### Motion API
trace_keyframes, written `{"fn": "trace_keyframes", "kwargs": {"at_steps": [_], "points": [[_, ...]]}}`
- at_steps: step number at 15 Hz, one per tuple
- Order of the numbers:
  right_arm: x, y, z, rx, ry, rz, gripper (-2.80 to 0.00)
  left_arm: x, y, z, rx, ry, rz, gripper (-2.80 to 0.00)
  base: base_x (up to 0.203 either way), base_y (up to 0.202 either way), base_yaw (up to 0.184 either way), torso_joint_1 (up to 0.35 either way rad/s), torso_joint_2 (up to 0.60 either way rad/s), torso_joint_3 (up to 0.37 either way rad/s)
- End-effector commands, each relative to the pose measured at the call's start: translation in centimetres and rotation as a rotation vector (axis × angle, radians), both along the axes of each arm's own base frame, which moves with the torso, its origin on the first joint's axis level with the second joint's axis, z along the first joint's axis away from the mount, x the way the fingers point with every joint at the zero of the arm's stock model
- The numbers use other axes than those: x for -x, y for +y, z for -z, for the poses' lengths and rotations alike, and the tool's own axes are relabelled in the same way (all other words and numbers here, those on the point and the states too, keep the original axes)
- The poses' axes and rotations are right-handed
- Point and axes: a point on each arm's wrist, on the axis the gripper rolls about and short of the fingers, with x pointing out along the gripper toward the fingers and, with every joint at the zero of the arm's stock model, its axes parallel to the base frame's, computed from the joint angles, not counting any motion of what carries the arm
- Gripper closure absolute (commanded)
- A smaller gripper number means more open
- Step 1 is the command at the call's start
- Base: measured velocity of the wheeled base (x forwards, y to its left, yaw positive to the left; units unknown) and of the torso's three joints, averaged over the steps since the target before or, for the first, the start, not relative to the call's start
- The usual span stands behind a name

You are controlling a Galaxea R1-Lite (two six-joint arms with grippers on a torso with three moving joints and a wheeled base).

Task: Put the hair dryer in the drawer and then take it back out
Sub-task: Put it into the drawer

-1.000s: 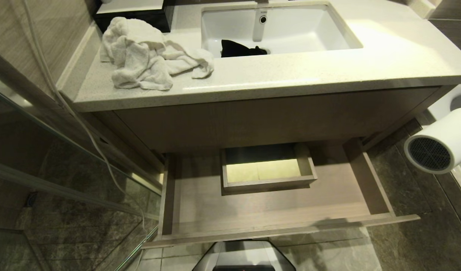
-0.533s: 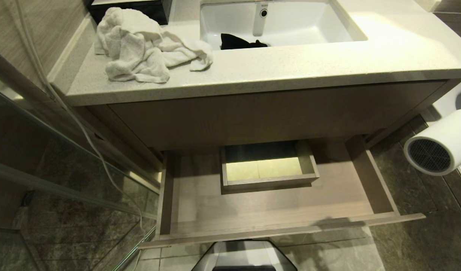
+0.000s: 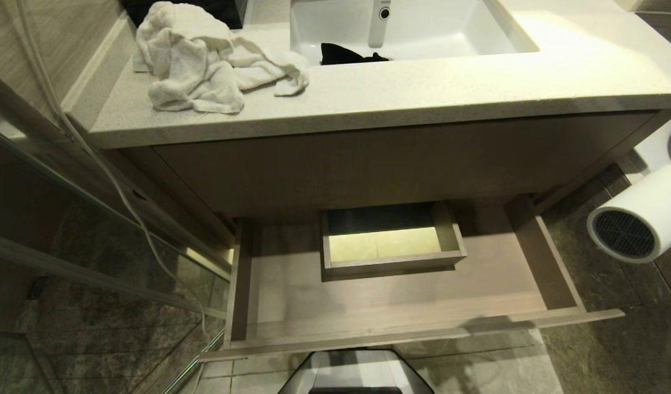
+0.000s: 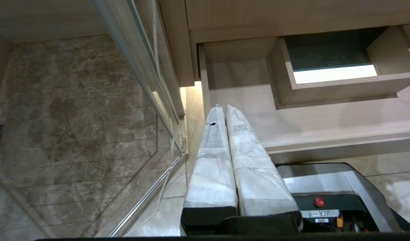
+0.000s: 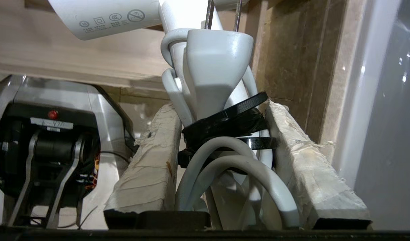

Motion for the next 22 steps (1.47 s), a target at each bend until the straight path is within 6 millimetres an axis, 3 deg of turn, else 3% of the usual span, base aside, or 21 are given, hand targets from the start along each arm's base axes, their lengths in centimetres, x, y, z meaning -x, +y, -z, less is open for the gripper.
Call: {"fn": "trace_keyframes", "kwargs": {"at_steps": [1, 9, 14, 22], "points": [[0.1, 0.1, 0.1, 0.011, -0.001, -0.008, 0.0, 0.0, 0.0, 0.0, 0.0, 0.001, 0.0, 0.0, 0.0, 0.0, 0.0, -0.286, 0.5, 0.204], [0.0, 0.0, 0.4, 0.009, 0.004, -0.006, 0.0, 0.0, 0.0, 0.0, 0.0, 0.001, 0.0, 0.0, 0.0, 0.0, 0.0, -0.316, 0.51, 0.196], [0.0, 0.0, 0.8, -0.007, 0.027, 0.004, 0.0, 0.0, 0.0, 0.0, 0.0, 0.001, 0.0, 0.0, 0.0, 0.0, 0.0, -0.046, 0.08, 0.033], [-4.1, -2.8, 1.9, -0.07, 0.167, 0.038, 0.0, 0.0, 0.0, 0.0, 0.0, 0.001, 0.0, 0.0, 0.0, 0.0, 0.0, 0.0, 0.0, 0.0]]}}
